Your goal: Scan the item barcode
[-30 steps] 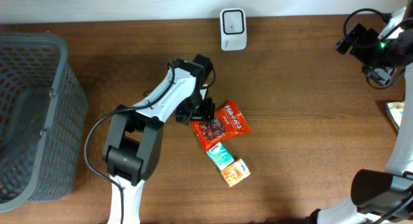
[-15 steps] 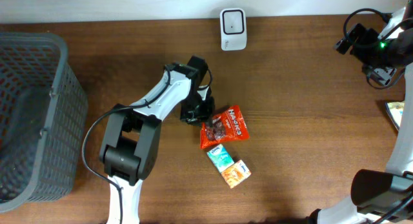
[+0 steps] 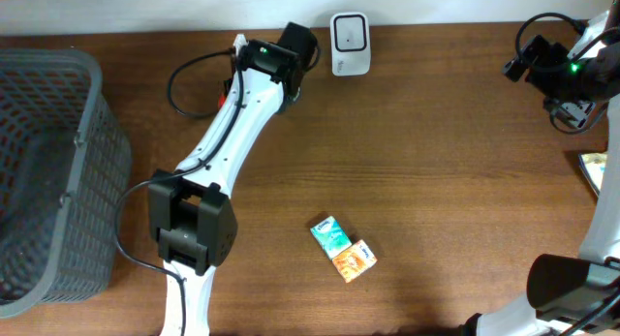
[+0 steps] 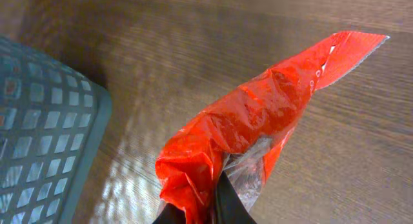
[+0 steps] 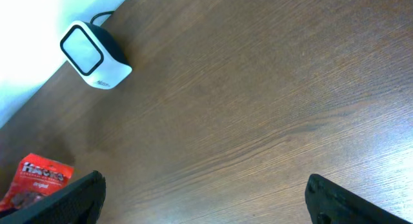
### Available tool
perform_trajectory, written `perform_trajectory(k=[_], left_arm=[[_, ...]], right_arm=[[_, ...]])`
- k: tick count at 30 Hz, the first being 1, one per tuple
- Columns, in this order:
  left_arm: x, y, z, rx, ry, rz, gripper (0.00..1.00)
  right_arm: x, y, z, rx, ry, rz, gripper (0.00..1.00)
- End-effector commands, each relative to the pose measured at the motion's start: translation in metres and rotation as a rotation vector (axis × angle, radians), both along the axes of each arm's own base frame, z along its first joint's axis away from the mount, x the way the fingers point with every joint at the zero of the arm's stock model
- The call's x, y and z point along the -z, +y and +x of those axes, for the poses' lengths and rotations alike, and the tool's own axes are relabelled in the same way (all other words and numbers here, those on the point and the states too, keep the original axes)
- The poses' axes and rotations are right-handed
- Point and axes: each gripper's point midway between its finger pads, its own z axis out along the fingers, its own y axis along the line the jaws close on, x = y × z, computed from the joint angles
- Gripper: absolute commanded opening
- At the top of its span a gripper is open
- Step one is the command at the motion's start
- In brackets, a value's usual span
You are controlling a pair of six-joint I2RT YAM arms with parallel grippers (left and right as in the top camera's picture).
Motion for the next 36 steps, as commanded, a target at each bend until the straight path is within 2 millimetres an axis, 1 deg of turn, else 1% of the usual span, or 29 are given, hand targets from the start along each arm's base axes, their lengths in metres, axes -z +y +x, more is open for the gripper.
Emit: perform_trajectory(k=[1, 2, 3, 4, 5, 6, 7, 10, 11, 12, 13, 14, 15, 16, 17, 18, 19, 20, 21, 23, 25, 27, 28, 29, 30, 31, 33, 34, 36], left_arm=[[0.038, -0.020, -0.002, 0.019, 0.051, 0.107, 0.00], [0.049, -0.031, -0.007, 0.054, 0.080, 0.160, 0.00], [0.056, -0.043, -0.012, 0.087, 0.094, 0.190, 0.01], [0.058, -0.062, -0.018, 0.130, 0.096, 0.195, 0.05], [0.058, -0.081, -0.026, 0.172, 0.093, 0.196, 0.12], [0.062, -0.105, -0.037, 0.222, 0.108, 0.169, 0.27], [0.073, -0.132, -0.055, 0.271, 0.159, 0.092, 0.41], [0.092, -0.185, -0.095, 0.386, 0.326, -0.123, 0.43], [0.091, -0.204, -0.105, 0.466, 0.396, -0.214, 0.42], [0.082, -0.210, -0.105, 0.500, 0.405, -0.246, 0.42], [0.065, -0.206, -0.095, 0.487, 0.373, -0.258, 0.43], [0.033, -0.182, -0.058, 0.429, 0.261, -0.260, 0.45], [0.023, -0.150, -0.029, 0.357, 0.186, -0.232, 0.49], [0.021, -0.128, -0.013, 0.307, 0.157, -0.228, 0.46], [0.029, -0.106, 0.000, 0.252, 0.164, -0.269, 0.32], [0.044, -0.087, 0.010, 0.201, 0.190, -0.295, 0.19], [0.062, -0.074, 0.015, 0.168, 0.220, -0.302, 0.09], [0.083, -0.074, 0.014, 0.155, 0.270, -0.330, 0.02], [0.102, -0.079, 0.010, 0.152, 0.320, -0.362, 0.01], [0.140, -0.106, -0.011, 0.222, 0.474, -0.465, 0.00], [0.150, -0.134, -0.036, 0.251, 0.577, -0.552, 0.00], [0.148, -0.165, -0.058, 0.296, 0.636, -0.620, 0.00], [0.148, -0.176, -0.065, 0.315, 0.652, -0.633, 0.00], [0.141, -0.185, -0.070, 0.347, 0.649, -0.627, 0.00], [0.126, -0.181, -0.065, 0.351, 0.623, -0.611, 0.00], [0.104, -0.175, -0.061, 0.355, 0.594, -0.600, 0.00], [0.075, -0.166, -0.071, 0.404, 0.623, -0.582, 0.00], [0.073, -0.171, -0.073, 0.484, 0.642, -0.590, 0.00], [0.080, -0.164, -0.075, 0.472, 0.656, -0.536, 0.00]], right_arm=[[0.001, 0.003, 0.000, 0.000, 0.002, 0.008, 0.99], [0.001, 0.003, 0.000, 0.000, 0.002, 0.008, 0.99], [0.001, 0.003, 0.000, 0.000, 0.002, 0.008, 0.99], [0.001, 0.003, 0.000, 0.000, 0.002, 0.008, 0.99], [0.001, 0.003, 0.000, 0.000, 0.002, 0.008, 0.99], [0.001, 0.003, 0.000, 0.000, 0.002, 0.008, 0.99], [0.001, 0.003, 0.000, 0.000, 0.002, 0.008, 0.99], [0.001, 0.003, 0.000, 0.000, 0.002, 0.008, 0.99], [0.001, 0.003, 0.000, 0.000, 0.002, 0.008, 0.99], [0.001, 0.003, 0.000, 0.000, 0.002, 0.008, 0.99], [0.001, 0.003, 0.000, 0.000, 0.002, 0.008, 0.99], [0.001, 0.003, 0.000, 0.000, 0.002, 0.008, 0.99], [0.001, 0.003, 0.000, 0.000, 0.002, 0.008, 0.99], [0.001, 0.003, 0.000, 0.000, 0.002, 0.008, 0.99], [0.001, 0.003, 0.000, 0.000, 0.002, 0.008, 0.99], [0.001, 0.003, 0.000, 0.000, 0.002, 0.008, 0.99], [0.001, 0.003, 0.000, 0.000, 0.002, 0.008, 0.99], [0.001, 0.003, 0.000, 0.000, 0.002, 0.008, 0.99], [0.001, 0.003, 0.000, 0.000, 0.002, 0.008, 0.99], [0.001, 0.003, 0.000, 0.000, 0.002, 0.008, 0.99], [0.001, 0.003, 0.000, 0.000, 0.002, 0.008, 0.99], [0.001, 0.003, 0.000, 0.000, 0.002, 0.008, 0.99], [0.001, 0.003, 0.000, 0.000, 0.002, 0.008, 0.99], [0.001, 0.003, 0.000, 0.000, 0.002, 0.008, 0.99], [0.001, 0.003, 0.000, 0.000, 0.002, 0.008, 0.99], [0.001, 0.003, 0.000, 0.000, 0.002, 0.008, 0.99], [0.001, 0.003, 0.000, 0.000, 0.002, 0.008, 0.99], [0.001, 0.003, 0.000, 0.000, 0.002, 0.008, 0.99], [0.001, 0.003, 0.000, 0.000, 0.002, 0.008, 0.99]])
